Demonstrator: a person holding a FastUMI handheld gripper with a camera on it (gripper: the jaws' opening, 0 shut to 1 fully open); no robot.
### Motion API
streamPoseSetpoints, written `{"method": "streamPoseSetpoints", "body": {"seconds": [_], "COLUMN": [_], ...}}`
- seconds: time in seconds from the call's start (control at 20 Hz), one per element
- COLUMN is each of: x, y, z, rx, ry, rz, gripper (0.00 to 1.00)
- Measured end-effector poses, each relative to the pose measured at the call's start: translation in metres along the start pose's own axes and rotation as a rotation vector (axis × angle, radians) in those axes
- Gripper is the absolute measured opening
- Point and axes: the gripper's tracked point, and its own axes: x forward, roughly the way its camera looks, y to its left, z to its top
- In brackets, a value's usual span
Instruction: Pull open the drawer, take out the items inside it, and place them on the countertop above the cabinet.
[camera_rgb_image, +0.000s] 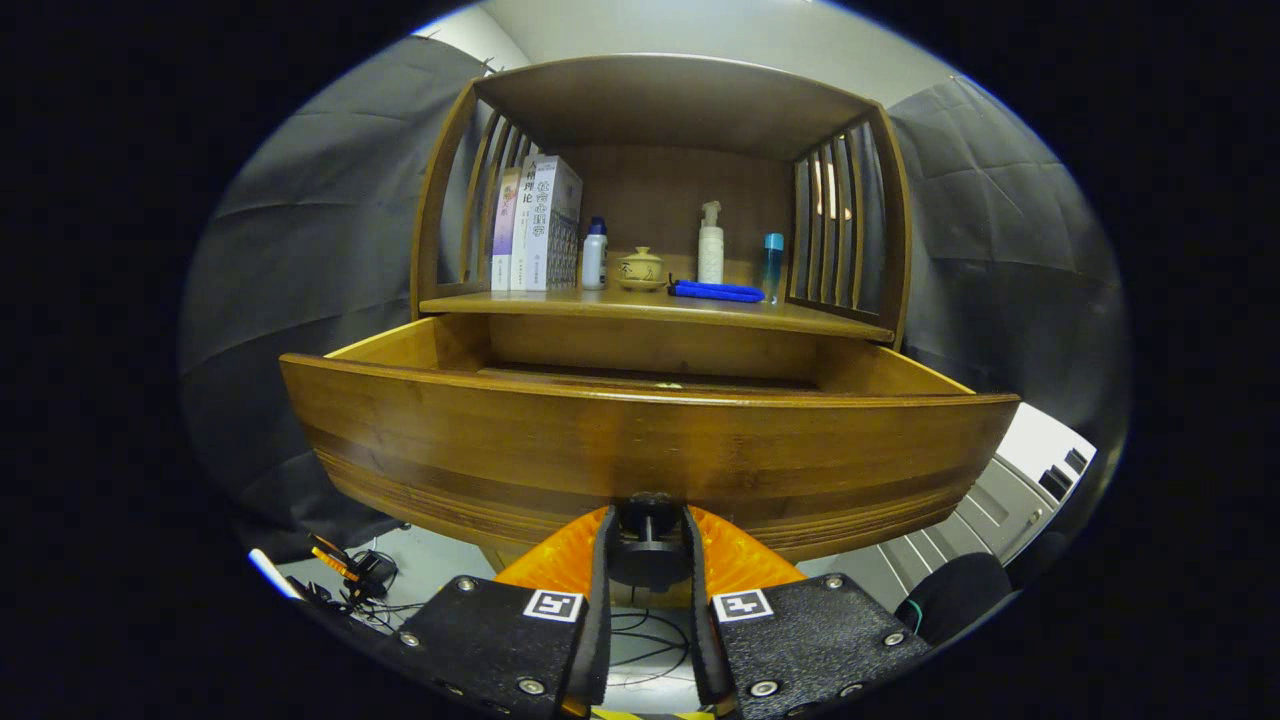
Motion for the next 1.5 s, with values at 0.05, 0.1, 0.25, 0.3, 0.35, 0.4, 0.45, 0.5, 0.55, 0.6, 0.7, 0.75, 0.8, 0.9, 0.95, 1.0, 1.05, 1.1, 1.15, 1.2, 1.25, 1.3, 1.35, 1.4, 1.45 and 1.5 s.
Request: {"method": "streamPoseSetpoints", "body": {"seconds": [0.05,0.1,0.25,0.3,0.35,0.4,0.45,0.5,0.55,0.6,0.7,0.75,0.8,0.9,0.95,1.0,1.05,1.1,1.15,1.2,1.25,1.3,1.35,1.4,1.45,1.5], "x": [-0.002,-0.004,-0.006,-0.007,-0.009,-0.012,-0.017,-0.019,-0.026,-0.031,-0.041,-0.044,-0.045,-0.045,-0.042,-0.038,-0.033,-0.028,-0.020,-0.012,-0.005,0.004,0.013,0.022,0.031,0.039], "y": [0.001,0.002,0.004,0.005,0.007,0.007,0.007,0.008,0.004,0.001,-0.002,-0.002,-0.004,-0.003,0.001,0.002,-0.004,-0.008,-0.010,-0.013,-0.015,-0.017,-0.021,-0.024,-0.024,-0.023], "z": [-0.001,-0.002,-0.003,-0.003,-0.003,0.001,0.011,0.024,0.036,0.046,0.071,0.085,0.099,0.118,0.125,0.133,0.139,0.145,0.146,0.148,0.151,0.150,0.147,0.145,0.142,0.142], "rx": [-0.001,-0.005,-0.017,-0.014,-0.005,0.013,0.042,0.073,0.094,0.100,0.083,0.068,0.053,0.036,0.036,0.035,0.029,0.020,0.012,0.008,0.007,0.004,-0.004,-0.015,-0.028,-0.037], "ry": [0.003,0.005,0.000,0.000,0.005,-0.002,-0.035,-0.074,-0.096,-0.105,-0.137,-0.157,-0.177,-0.174,-0.159,-0.147,-0.134,-0.119,-0.099,-0.074,-0.052,-0.017,0.020,0.061,0.095,0.121], "rz": [0.004,0.011,0.029,0.044,0.061,0.077,0.093,0.101,0.100,0.093,0.098,0.100,0.101,0.114,0.135,0.145,0.139,0.133,0.130,0.126,0.126,0.118,0.106,0.091,0.083,0.081], "gripper": [0.33,0.33,0.34,0.35,0.38,0.46,0.54,0.63,0.71,0.79,0.96,0.96,0.96,0.96,0.96,0.96,0.96,0.96,0.96,0.96,0.96,0.96,0.96,0.96,0.96,0.96]}}
